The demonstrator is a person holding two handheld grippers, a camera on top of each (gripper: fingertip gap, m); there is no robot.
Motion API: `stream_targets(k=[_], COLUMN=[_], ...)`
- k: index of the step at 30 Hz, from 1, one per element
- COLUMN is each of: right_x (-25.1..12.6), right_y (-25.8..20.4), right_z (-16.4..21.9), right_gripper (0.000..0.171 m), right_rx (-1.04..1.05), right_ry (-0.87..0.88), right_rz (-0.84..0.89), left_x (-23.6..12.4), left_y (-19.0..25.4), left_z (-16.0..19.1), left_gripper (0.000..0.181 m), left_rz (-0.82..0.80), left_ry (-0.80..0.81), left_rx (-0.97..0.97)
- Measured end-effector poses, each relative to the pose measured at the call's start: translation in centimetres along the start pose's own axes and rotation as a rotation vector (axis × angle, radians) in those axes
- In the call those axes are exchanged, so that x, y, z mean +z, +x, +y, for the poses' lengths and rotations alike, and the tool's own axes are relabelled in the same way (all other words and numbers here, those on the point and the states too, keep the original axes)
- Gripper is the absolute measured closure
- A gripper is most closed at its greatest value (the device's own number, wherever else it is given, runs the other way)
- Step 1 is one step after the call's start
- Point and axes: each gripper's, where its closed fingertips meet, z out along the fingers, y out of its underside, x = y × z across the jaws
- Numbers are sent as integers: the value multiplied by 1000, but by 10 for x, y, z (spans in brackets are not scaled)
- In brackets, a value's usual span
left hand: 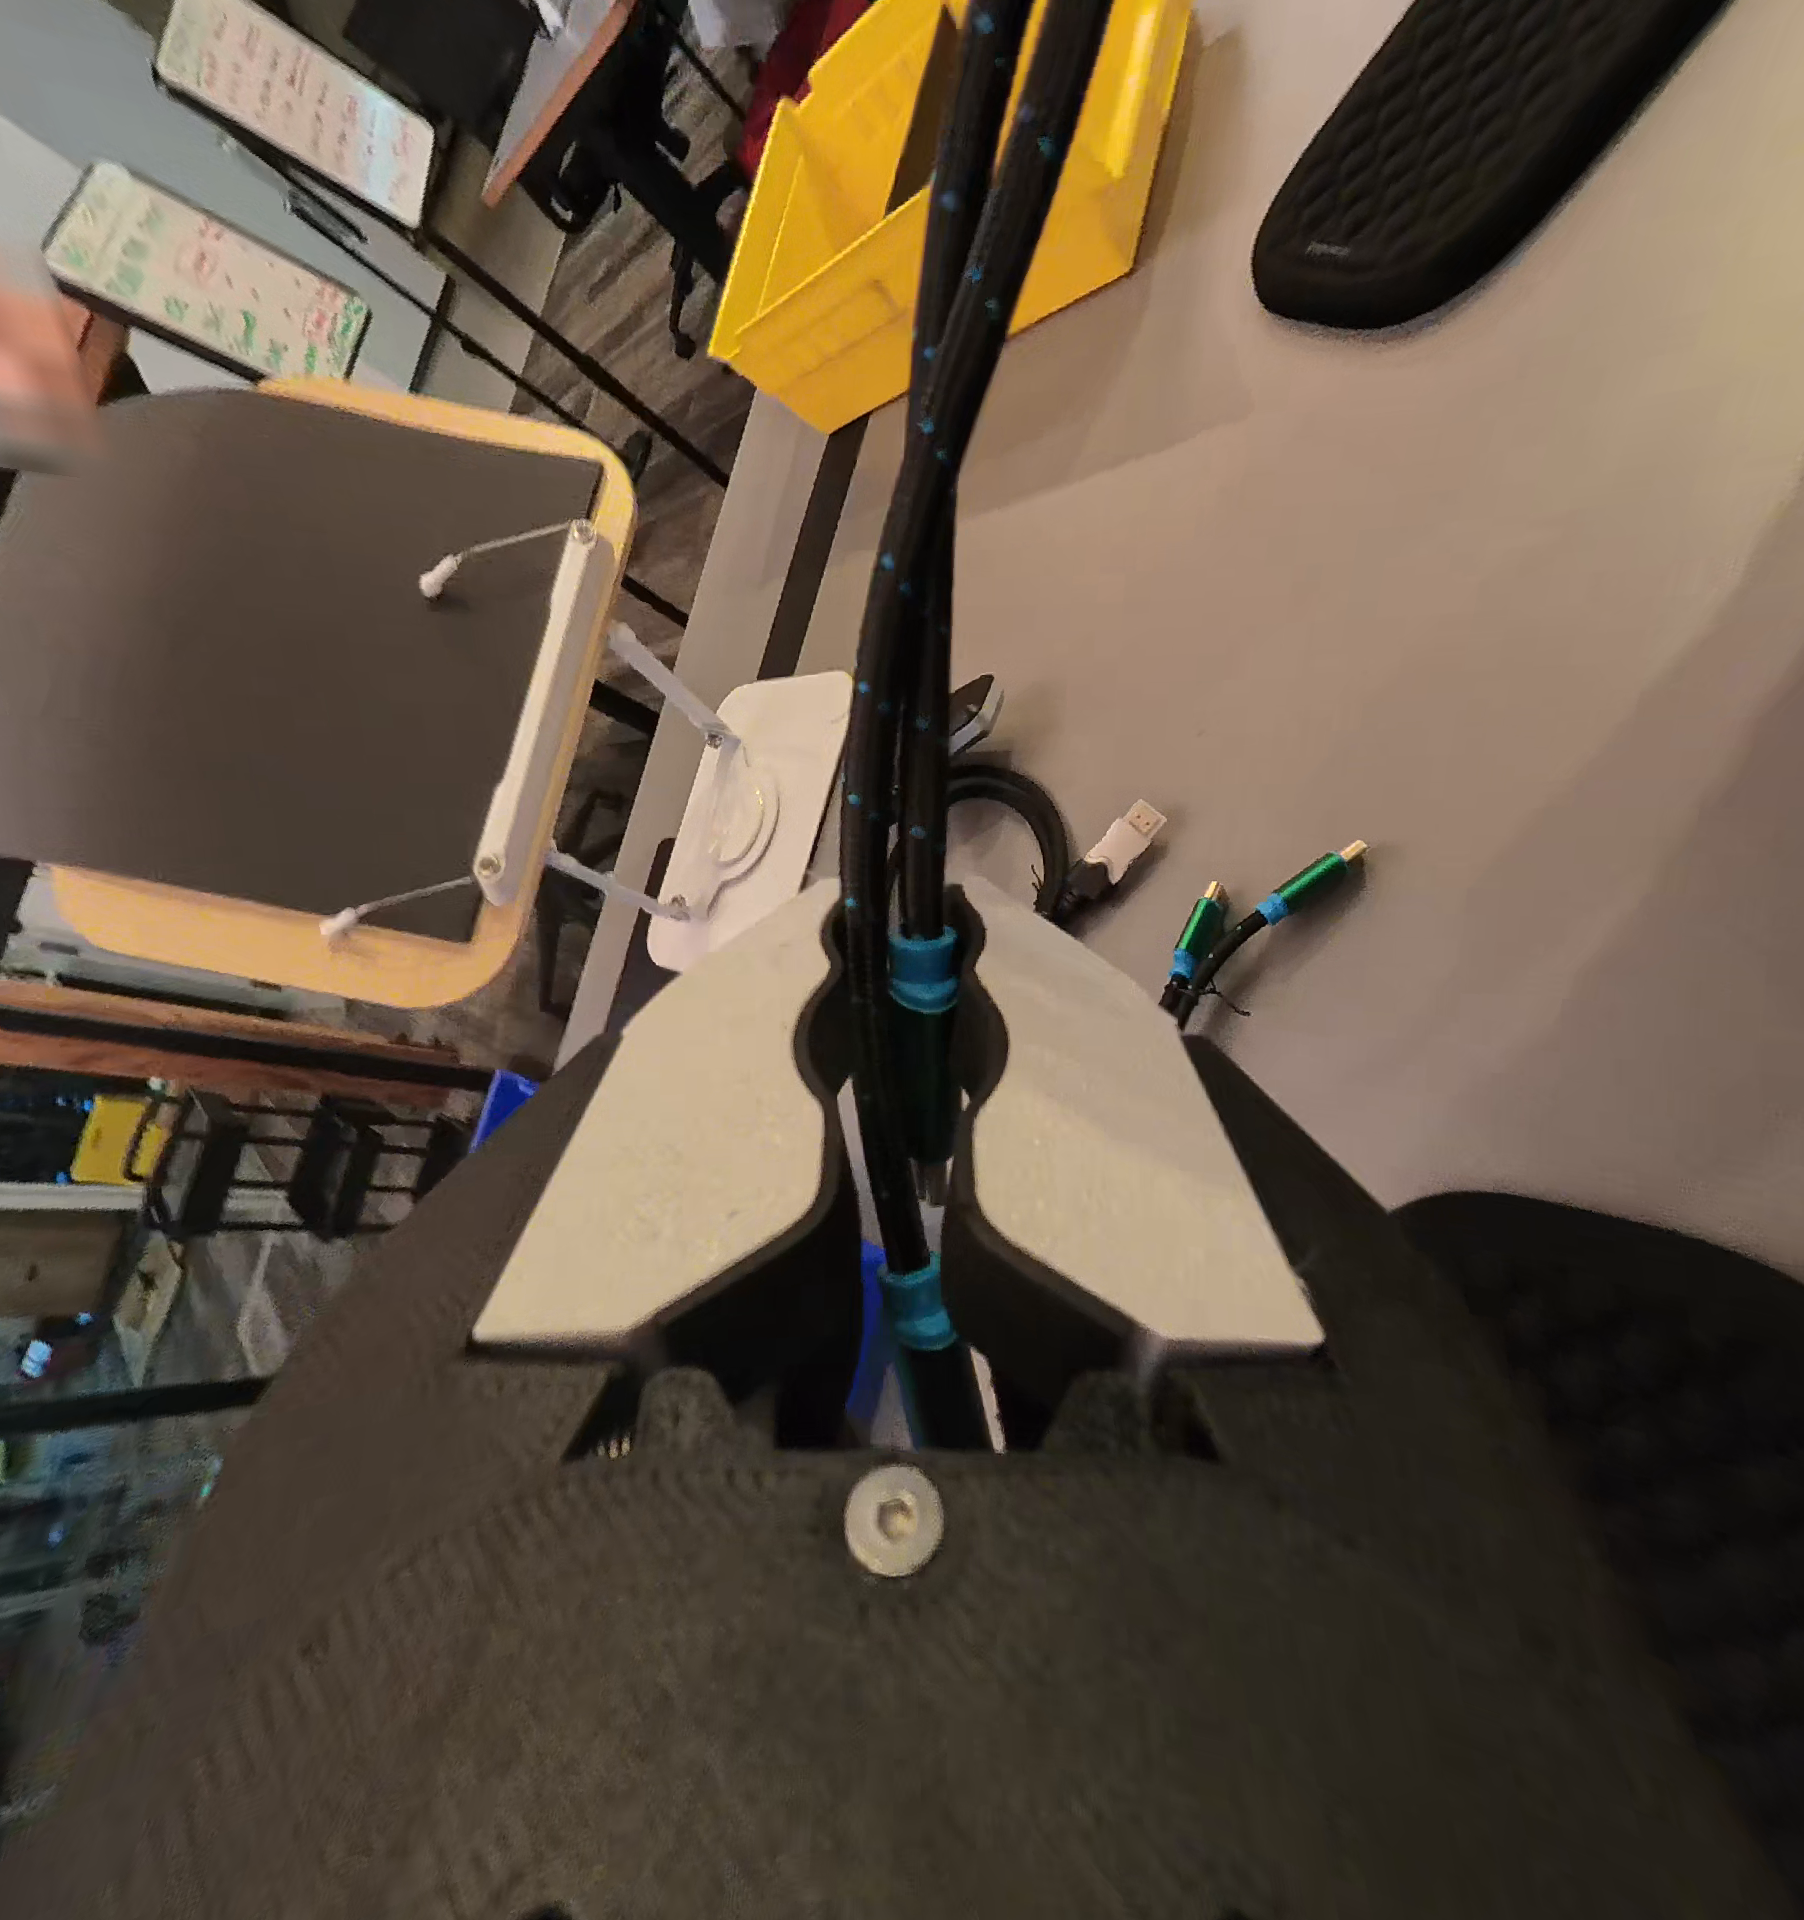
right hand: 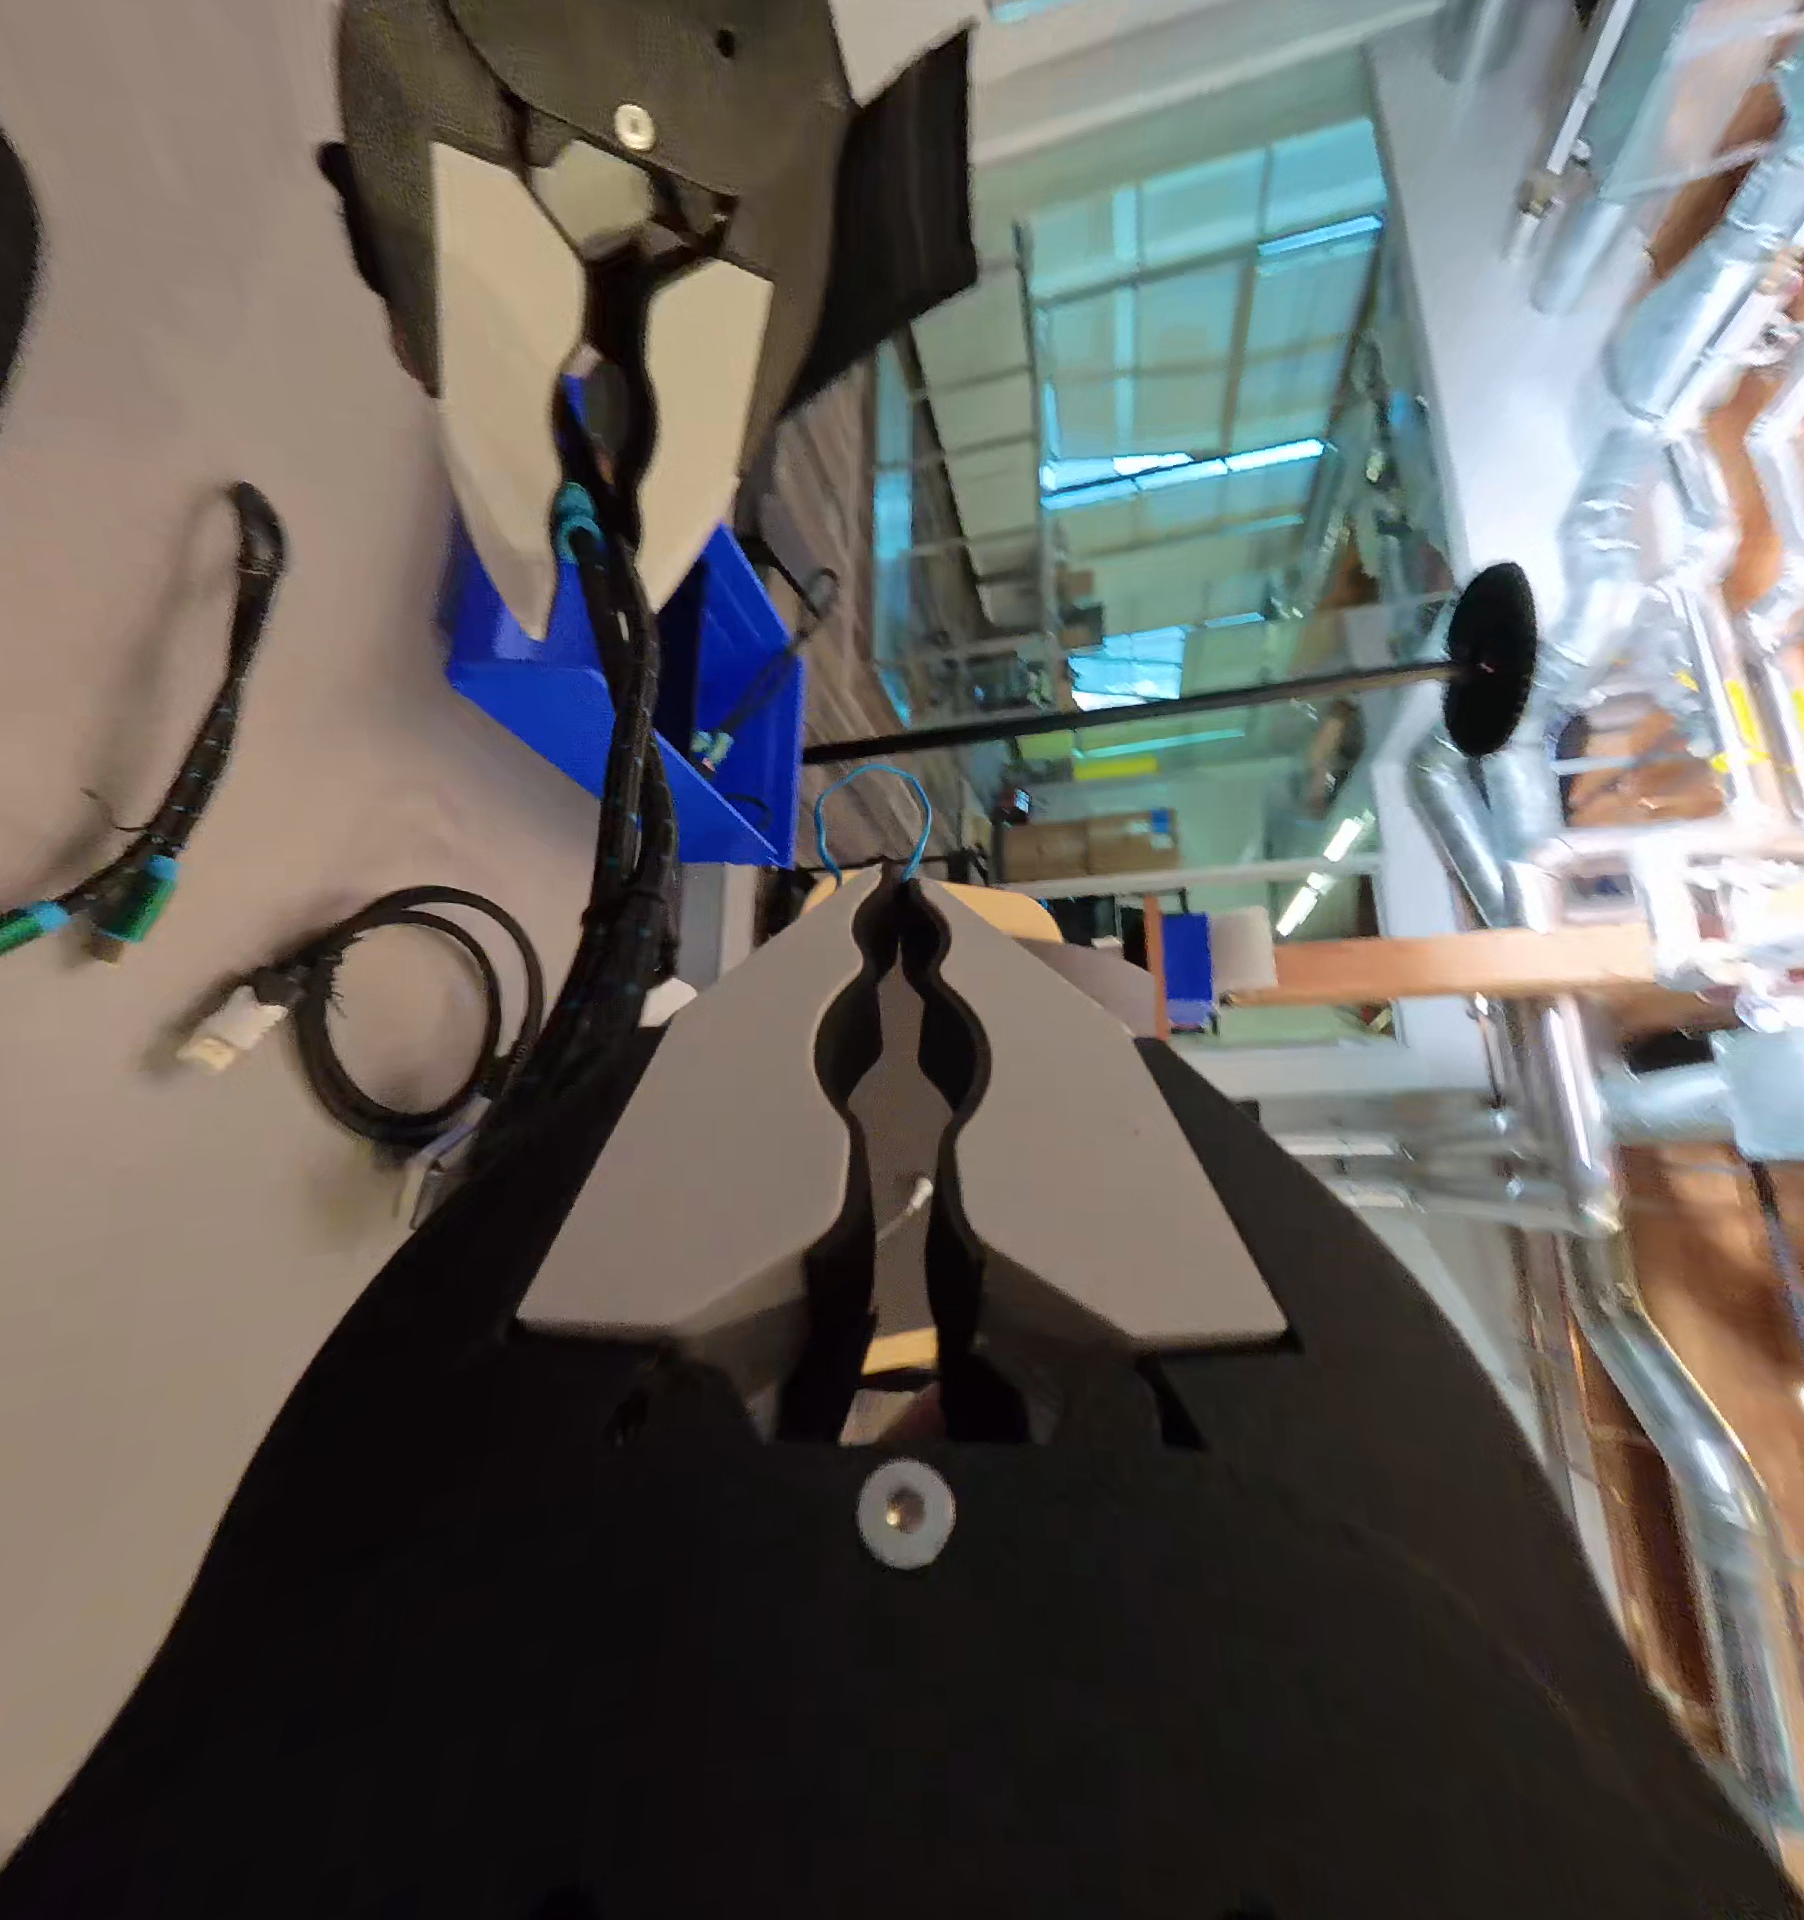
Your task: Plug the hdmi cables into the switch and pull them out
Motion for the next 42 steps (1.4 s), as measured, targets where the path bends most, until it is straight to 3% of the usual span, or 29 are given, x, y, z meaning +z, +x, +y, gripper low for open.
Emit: stream_targets(k=[9, 16, 24, 37, 42], right_x=[-28, -71, -73, -62, -57], right_y=[11, 33, 27, 16, 11], right_z=[-2, 18, 27, 27, 23], right_gripper=[171, 171, 171, 171, 171], right_rx=[-31, 468, 658, 541, 466], right_ry=[-157, 7, 78, 10, -75], right_rz=[330, 437, 356, 206, 119], left_x=[21, 34, 34, 37, 41], left_y=[15, 30, 39, 48, 41], left_z=[-14, -34, -43, -43, -29], left_gripper=[167, 167, 167, 167, 167], left_rz=[175, 298, 324, 367, 262], left_ry=[100, 259, 266, 256, 155], left_rx=[-348, -492, -476, -463, -369])
